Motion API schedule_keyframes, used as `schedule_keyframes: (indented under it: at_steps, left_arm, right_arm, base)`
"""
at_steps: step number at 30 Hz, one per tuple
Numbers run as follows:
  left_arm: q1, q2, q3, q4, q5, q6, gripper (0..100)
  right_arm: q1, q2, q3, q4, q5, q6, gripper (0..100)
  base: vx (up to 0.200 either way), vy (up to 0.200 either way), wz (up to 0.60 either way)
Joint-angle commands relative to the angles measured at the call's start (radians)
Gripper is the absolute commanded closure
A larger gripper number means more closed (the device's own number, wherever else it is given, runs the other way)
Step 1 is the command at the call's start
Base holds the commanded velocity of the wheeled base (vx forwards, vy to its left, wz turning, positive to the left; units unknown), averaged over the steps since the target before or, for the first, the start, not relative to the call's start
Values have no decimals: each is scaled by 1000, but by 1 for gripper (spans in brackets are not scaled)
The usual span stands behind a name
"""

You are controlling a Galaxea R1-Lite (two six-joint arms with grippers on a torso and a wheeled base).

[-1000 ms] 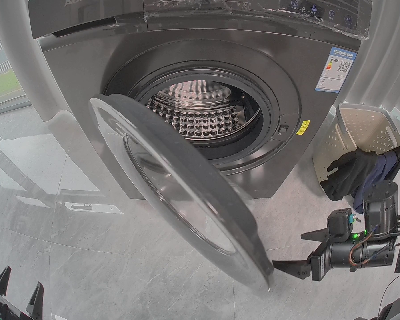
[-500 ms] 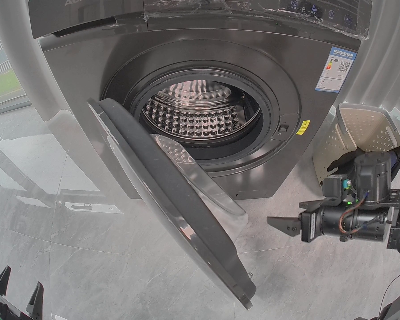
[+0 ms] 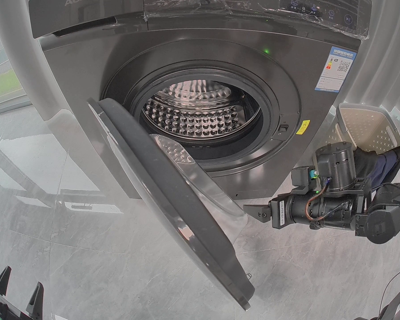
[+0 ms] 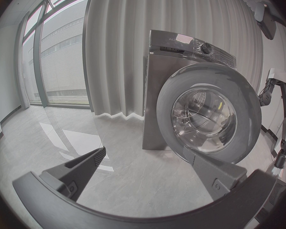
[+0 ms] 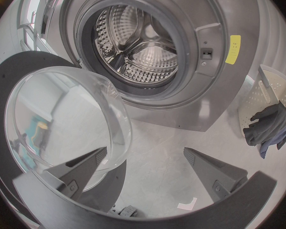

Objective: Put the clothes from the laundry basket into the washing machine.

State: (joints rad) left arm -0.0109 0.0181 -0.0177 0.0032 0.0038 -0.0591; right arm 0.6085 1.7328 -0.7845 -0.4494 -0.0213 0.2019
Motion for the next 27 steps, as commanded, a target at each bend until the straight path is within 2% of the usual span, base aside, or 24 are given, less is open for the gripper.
schedule_keyframes:
  at_steps: [1, 7, 15, 24, 27]
  left_arm:
    - [0, -17, 16, 0, 1, -1, 0]
    - [0, -17, 16, 0, 1, -1, 0]
    - [0, -17, 16, 0, -1, 2, 0]
    - [0, -17, 16, 0, 1, 2, 0]
    - [0, -17, 16, 0, 1, 4, 0]
  right_arm:
    - [45, 21, 7, 1, 3, 2, 0]
    - [94, 18, 17, 1, 3, 8, 0]
    - [82, 36, -12, -6, 1, 10, 0]
    - [96, 177, -29, -137, -19, 2, 0]
    - [116, 185, -44, -134, -19, 2, 0]
  base:
    - [0, 0, 0]
    - [0, 0, 0]
    - [0, 0, 0]
    - [-200, 0, 0]
    - [0, 0, 0]
